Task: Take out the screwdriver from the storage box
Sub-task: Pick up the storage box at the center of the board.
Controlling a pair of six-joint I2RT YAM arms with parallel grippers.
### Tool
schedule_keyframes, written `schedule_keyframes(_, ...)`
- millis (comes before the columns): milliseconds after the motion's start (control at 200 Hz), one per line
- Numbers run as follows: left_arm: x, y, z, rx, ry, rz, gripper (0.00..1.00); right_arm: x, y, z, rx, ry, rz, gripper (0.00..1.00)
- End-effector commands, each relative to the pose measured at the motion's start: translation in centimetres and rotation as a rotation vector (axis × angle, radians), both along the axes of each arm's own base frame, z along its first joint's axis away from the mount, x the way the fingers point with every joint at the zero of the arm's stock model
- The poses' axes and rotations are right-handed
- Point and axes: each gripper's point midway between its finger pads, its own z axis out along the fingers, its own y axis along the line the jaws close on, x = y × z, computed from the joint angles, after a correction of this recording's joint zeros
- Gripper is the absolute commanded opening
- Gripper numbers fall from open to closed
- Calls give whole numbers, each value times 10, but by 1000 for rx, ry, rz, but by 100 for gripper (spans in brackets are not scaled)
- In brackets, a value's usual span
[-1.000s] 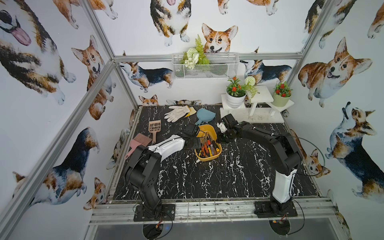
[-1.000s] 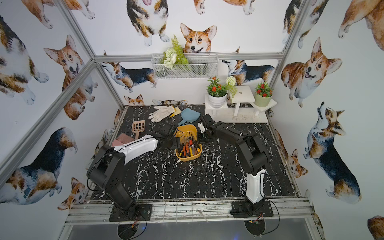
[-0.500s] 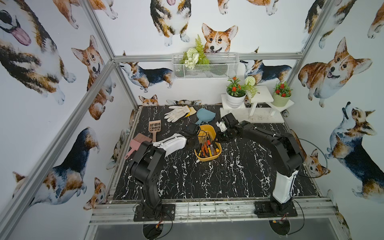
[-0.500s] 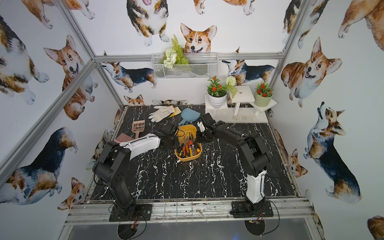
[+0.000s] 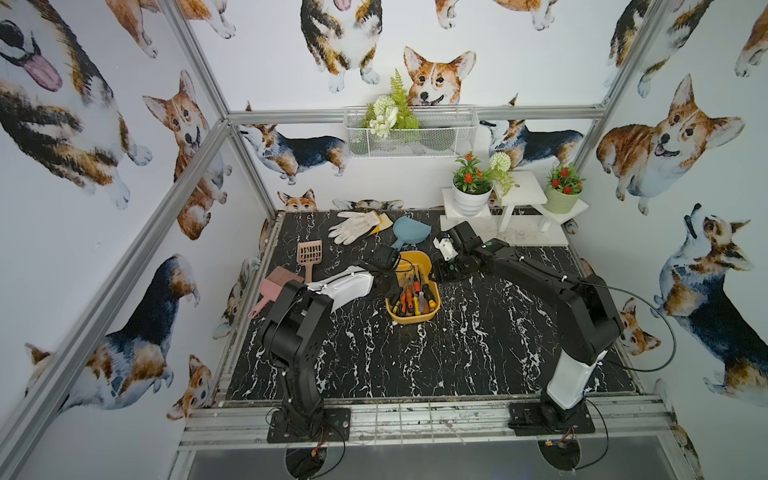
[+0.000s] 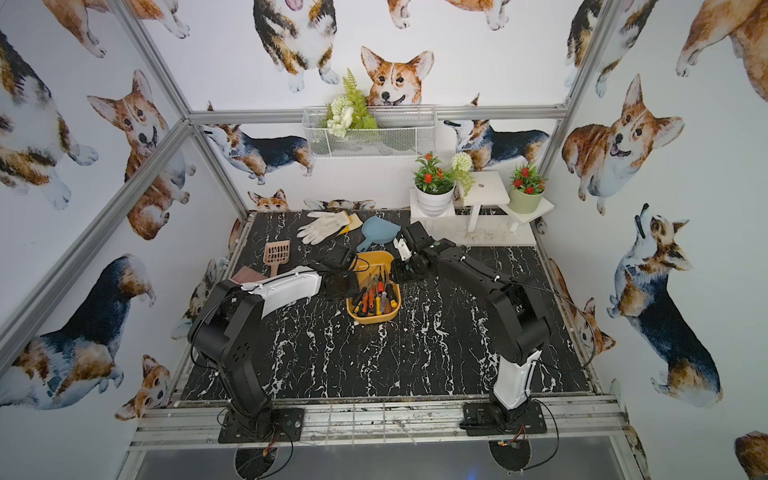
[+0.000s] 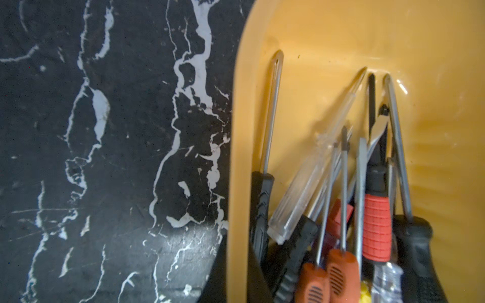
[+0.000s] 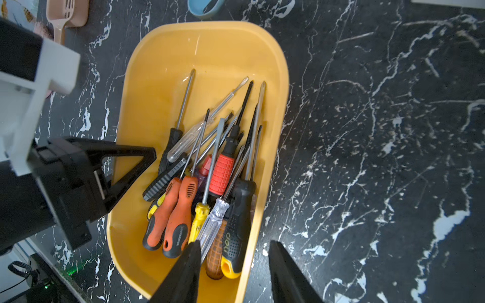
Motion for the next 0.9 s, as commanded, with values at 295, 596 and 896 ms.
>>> schedule_keyframes(295, 9, 16, 35, 24, -99, 84, 0, -38, 9, -4, -99, 27, 93, 48)
schedule_keyframes(596, 8, 15, 40, 18, -103, 86, 0, -40, 31, -18, -133, 43, 131, 47)
schedule_keyframes(896, 4, 20, 46, 31, -114, 89, 0, -32, 36, -43, -197, 86, 110, 45)
